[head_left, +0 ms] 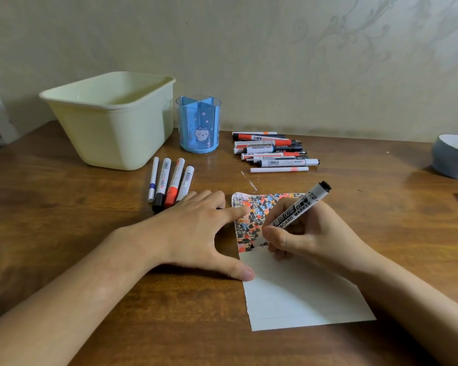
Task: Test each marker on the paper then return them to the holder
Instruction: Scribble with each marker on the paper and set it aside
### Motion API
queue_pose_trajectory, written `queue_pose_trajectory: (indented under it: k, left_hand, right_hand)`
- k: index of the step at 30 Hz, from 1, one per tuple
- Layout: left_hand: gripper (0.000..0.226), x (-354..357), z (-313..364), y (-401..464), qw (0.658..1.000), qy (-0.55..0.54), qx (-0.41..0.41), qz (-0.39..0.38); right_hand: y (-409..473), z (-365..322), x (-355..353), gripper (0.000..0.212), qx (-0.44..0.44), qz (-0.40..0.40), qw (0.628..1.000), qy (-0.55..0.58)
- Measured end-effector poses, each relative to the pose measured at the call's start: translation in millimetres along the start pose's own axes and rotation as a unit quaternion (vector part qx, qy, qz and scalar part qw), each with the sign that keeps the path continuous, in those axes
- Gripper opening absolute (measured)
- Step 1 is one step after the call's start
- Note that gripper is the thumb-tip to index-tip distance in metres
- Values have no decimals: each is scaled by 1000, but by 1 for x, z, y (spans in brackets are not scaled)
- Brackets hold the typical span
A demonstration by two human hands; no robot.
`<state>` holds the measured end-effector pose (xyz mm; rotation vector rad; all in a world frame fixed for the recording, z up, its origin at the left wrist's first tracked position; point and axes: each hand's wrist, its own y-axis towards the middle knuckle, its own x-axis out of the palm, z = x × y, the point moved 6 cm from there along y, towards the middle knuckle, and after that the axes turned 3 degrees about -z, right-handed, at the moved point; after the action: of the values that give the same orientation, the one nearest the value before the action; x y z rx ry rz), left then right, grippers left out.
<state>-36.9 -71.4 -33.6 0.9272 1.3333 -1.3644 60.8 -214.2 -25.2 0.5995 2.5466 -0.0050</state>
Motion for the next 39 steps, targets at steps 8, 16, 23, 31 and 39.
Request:
queue_pose_trajectory:
  k: [8, 16, 23, 31, 39]
  left_hand:
    - [109, 0, 1, -1, 1000, 2, -4, -13]
    - [111, -1, 1, -1, 1000, 0, 1, -6]
    - [110, 0, 1, 1, 1000, 6, 1, -10]
    - [112, 0, -1, 0, 1000, 7, 2, -4]
    - [109, 0, 1, 0, 1000, 9, 3, -5]
  right_hand:
    - [0, 1, -1, 8, -3, 0, 1000, 4]
    - [1, 2, -2, 10, 1, 1, 1000, 1]
    - [1, 0, -2, 10, 1, -7, 1000, -7]
    - [0, -1, -2, 10, -4, -4, 1000, -8]
    - [-1, -3, -1, 10, -2, -7, 1000, -7]
